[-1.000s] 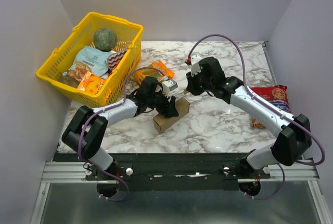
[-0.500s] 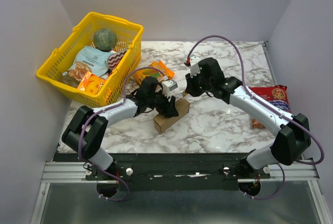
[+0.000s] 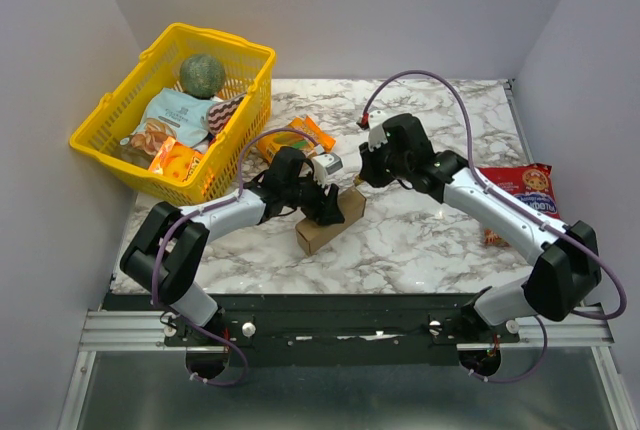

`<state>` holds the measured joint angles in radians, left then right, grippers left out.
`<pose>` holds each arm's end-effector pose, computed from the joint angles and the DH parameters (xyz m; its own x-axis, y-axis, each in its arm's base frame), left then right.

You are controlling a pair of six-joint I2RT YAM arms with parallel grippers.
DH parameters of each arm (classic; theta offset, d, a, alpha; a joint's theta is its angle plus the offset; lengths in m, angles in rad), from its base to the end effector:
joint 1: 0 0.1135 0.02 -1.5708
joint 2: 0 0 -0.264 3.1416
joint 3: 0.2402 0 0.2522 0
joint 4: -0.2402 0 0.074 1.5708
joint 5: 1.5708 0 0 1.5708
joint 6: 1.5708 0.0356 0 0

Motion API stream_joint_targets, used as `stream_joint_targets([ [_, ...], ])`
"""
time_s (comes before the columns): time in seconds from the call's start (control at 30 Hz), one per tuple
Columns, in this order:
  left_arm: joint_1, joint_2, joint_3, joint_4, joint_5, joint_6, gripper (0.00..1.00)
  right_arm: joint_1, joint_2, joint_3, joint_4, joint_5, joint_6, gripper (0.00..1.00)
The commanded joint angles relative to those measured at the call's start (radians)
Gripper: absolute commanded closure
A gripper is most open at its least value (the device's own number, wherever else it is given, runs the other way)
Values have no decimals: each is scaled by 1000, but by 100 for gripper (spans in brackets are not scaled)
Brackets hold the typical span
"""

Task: Unpack the express box

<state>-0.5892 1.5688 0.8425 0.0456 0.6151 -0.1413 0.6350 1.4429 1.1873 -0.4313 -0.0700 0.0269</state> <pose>0.2568 -0.1963 0.1948 -0.6344 0.2857 -0.7182 0.7448 0.4748 -0.4690 0.2587 0.1937 0.3020 -0.5274 -0.3553 -0.7717 -0.6213 0.7809 0.0651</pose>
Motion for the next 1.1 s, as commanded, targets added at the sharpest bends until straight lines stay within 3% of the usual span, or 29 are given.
stream_joint_targets([
  [0.0,-3,34,-11,-55,-43,8,41,8,-32,28,22,64,2,100],
  [1.07,-3,56,1,-50,-41,-1,41,22,36,23,17,4,-1,99],
])
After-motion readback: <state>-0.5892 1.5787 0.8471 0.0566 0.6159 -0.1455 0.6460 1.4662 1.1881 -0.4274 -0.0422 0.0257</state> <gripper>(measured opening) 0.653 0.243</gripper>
